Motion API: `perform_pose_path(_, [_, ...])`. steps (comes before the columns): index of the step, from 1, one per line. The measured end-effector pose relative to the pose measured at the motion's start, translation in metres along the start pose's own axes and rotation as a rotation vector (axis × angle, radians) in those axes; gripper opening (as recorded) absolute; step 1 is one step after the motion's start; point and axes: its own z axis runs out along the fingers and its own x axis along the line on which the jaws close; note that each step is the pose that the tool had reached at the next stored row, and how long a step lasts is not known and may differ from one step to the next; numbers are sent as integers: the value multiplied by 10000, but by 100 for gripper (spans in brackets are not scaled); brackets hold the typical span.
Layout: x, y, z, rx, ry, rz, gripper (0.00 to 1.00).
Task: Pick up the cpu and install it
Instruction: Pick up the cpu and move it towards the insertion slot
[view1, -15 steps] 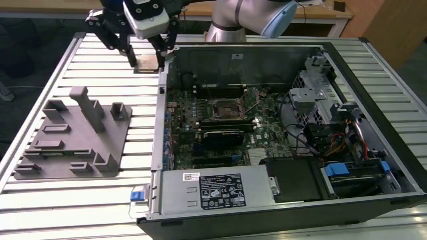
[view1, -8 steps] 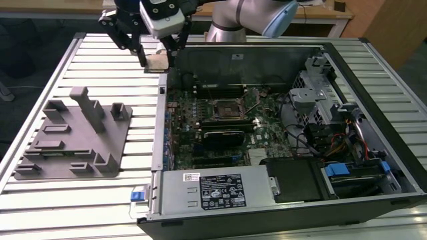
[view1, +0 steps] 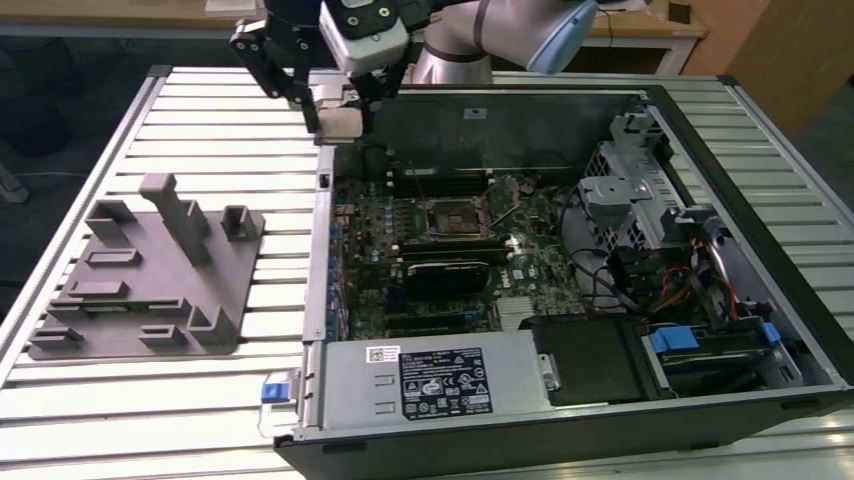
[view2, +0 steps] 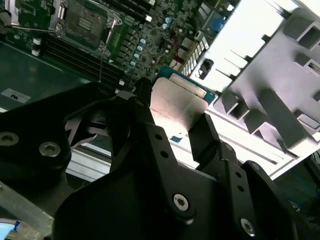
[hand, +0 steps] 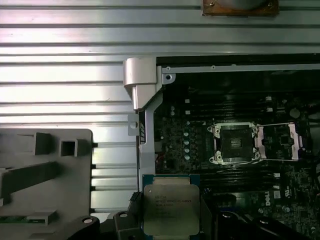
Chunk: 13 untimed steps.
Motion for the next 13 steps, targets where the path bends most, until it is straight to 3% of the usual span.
perform_pose_path(8, [-236, 32, 16, 13, 0, 0, 54])
perform_pose_path(13, [-352, 51, 32, 85, 0, -2, 54])
